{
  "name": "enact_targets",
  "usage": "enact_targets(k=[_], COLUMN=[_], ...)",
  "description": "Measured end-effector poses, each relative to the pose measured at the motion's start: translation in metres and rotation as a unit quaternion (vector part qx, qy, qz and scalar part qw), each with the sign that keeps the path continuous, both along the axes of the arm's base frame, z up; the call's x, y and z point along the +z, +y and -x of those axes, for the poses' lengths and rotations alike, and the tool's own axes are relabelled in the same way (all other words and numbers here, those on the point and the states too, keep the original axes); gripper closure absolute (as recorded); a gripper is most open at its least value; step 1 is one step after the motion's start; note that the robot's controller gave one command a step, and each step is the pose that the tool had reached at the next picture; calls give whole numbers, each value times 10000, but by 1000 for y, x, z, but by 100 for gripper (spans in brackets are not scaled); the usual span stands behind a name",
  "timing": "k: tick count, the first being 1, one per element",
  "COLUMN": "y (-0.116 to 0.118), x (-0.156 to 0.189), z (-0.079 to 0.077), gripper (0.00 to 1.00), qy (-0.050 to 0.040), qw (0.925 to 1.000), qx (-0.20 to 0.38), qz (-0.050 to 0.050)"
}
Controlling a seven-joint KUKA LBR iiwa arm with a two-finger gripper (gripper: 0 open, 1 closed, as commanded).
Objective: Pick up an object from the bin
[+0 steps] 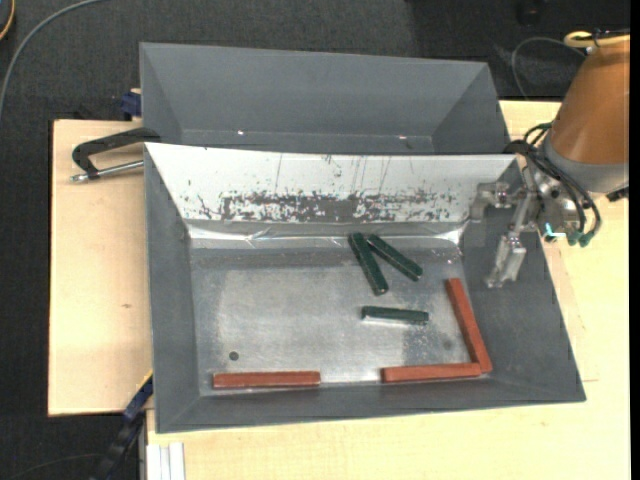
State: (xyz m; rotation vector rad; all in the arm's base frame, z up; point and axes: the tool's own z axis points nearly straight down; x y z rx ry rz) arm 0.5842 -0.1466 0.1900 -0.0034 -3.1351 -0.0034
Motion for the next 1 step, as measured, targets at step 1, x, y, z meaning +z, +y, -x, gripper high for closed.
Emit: enact_targets(k=[1], y=[12], x=[-38], z=[25], gripper=[0], qy=[-37], qw=[10000], qx=[66], qz=[10])
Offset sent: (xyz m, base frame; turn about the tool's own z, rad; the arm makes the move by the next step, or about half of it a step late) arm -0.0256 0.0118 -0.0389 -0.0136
